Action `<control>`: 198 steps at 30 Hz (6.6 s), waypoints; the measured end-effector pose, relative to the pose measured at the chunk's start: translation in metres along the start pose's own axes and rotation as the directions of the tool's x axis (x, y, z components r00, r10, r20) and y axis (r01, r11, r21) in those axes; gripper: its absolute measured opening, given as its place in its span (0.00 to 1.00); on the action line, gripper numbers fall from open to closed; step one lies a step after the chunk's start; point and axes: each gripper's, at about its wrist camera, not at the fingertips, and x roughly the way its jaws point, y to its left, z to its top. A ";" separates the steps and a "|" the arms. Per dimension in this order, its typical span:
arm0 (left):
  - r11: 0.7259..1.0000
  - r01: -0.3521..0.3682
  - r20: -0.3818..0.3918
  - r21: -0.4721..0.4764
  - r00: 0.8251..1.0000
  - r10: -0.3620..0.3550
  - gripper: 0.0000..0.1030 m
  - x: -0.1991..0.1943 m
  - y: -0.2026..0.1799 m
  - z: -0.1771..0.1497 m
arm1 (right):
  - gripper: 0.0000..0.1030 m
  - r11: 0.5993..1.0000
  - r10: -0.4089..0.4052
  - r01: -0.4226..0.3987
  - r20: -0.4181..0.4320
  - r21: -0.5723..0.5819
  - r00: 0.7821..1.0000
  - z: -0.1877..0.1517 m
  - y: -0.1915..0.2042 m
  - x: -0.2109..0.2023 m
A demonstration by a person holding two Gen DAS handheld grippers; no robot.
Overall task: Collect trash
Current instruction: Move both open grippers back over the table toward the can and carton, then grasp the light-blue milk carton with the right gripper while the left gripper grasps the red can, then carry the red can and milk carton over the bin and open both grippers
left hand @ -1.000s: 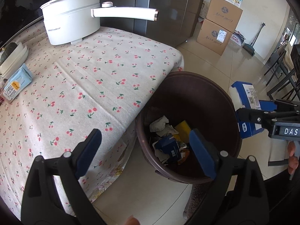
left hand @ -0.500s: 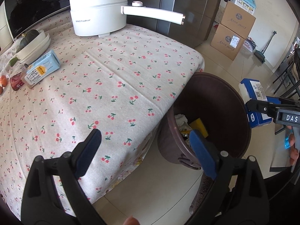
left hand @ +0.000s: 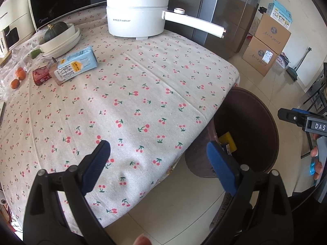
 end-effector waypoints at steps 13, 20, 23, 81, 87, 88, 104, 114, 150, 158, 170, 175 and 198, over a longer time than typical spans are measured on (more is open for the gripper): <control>0.993 -0.065 0.015 -0.095 0.998 0.066 0.92 -0.026 0.057 -0.002 | 0.93 0.997 0.039 -0.039 -0.002 -0.068 0.999 0.010 0.054 0.003; 0.974 -0.119 0.016 -0.192 0.992 0.124 0.92 -0.046 0.111 -0.005 | 0.93 0.991 0.058 -0.058 -0.006 -0.120 0.998 0.015 0.093 0.008; 0.960 -0.146 -0.001 -0.239 0.989 0.151 0.92 -0.053 0.138 -0.009 | 0.93 0.986 0.070 -0.071 -0.012 -0.151 0.998 0.018 0.116 0.012; 0.823 -0.301 -0.133 -0.482 0.953 0.270 0.92 -0.050 0.291 -0.027 | 0.45 0.946 0.320 -0.323 -0.182 0.010 0.930 0.104 0.255 0.126; 0.849 -0.273 -0.108 -0.453 0.962 0.251 0.92 -0.042 0.281 -0.020 | 0.45 0.933 0.358 -0.358 -0.152 0.028 0.921 0.086 0.204 0.097; 0.860 -0.271 -0.096 -0.433 0.962 0.255 0.92 -0.040 0.278 -0.015 | 0.45 0.930 0.367 -0.367 -0.148 0.030 0.918 0.083 0.198 0.094; 0.852 -0.257 0.000 -0.456 0.957 0.289 0.92 0.085 0.260 0.102 | 0.45 0.925 0.371 -0.377 -0.108 -0.048 0.922 0.095 0.172 0.071; 0.771 -0.310 -0.021 -0.557 0.933 0.359 0.87 0.126 0.278 0.126 | 0.45 0.931 0.357 -0.363 -0.124 -0.034 0.926 0.098 0.152 0.080; 0.939 -0.157 -0.004 -0.307 0.986 0.164 0.82 -0.038 0.150 -0.029 | 0.45 0.950 0.310 -0.310 -0.003 -0.042 0.951 0.028 0.100 0.004; 0.945 -0.021 0.033 -0.328 0.999 0.034 0.82 -0.036 0.117 -0.033 | 0.45 0.969 0.248 -0.247 0.041 -0.025 0.968 0.006 0.055 -0.010; 0.978 0.077 0.029 -0.193 0.997 -0.073 0.82 -0.015 0.037 -0.020 | 0.45 0.986 0.150 -0.153 0.041 0.062 0.988 -0.015 -0.021 -0.007; 0.987 0.120 0.025 -0.111 0.993 -0.118 0.82 -0.003 -0.004 -0.015 | 0.45 0.986 0.128 -0.131 0.032 0.102 0.991 -0.025 -0.044 -0.005; 0.965 0.240 0.027 0.103 0.970 -0.243 0.86 0.046 -0.119 0.000 | 0.43 0.984 0.063 -0.061 -0.007 0.165 0.998 -0.042 -0.099 0.005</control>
